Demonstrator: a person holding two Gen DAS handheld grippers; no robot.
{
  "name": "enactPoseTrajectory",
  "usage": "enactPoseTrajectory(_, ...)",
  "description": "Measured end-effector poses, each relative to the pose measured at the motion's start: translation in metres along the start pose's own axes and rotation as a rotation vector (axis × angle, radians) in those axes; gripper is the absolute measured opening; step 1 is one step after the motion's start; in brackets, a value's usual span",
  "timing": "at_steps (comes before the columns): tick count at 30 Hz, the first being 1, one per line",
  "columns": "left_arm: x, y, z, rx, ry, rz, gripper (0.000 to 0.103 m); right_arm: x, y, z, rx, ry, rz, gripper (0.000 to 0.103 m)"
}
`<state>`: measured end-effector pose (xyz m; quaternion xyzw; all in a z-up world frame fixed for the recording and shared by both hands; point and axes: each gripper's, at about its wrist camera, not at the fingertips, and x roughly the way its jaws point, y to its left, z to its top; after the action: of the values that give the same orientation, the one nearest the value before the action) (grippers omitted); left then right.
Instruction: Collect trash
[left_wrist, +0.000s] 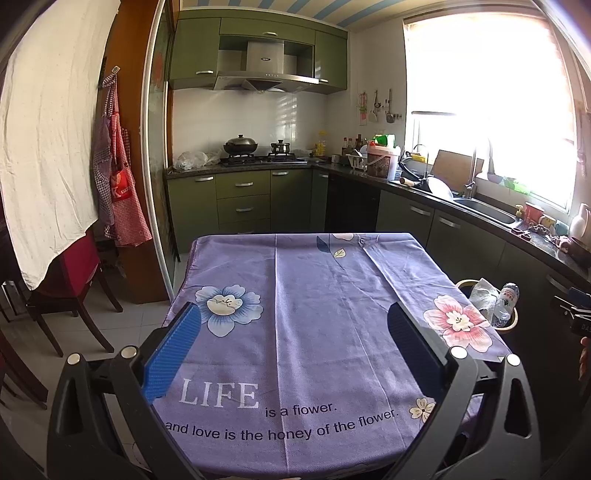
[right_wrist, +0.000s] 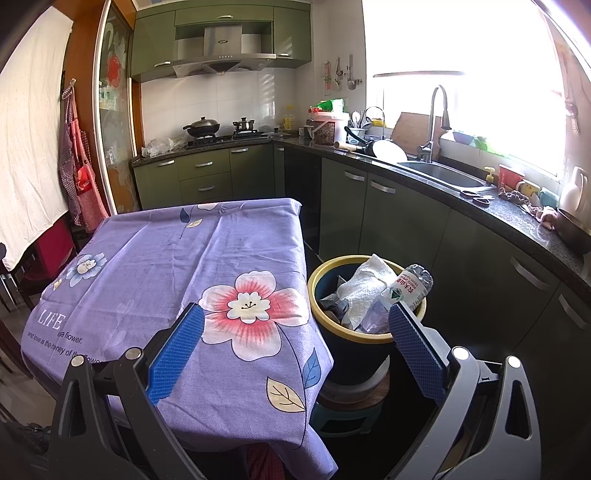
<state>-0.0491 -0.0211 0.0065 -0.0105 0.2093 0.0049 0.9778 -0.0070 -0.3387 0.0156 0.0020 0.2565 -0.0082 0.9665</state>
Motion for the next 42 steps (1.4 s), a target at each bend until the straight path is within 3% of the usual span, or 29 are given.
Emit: enactPoseTrajectory(42,0.0074,-0.0028,-0.0011,0.002,0.033,-0.059,0.096,0.0054,0.0049,-0.0023,-0.006,0.009,0.007,0.098)
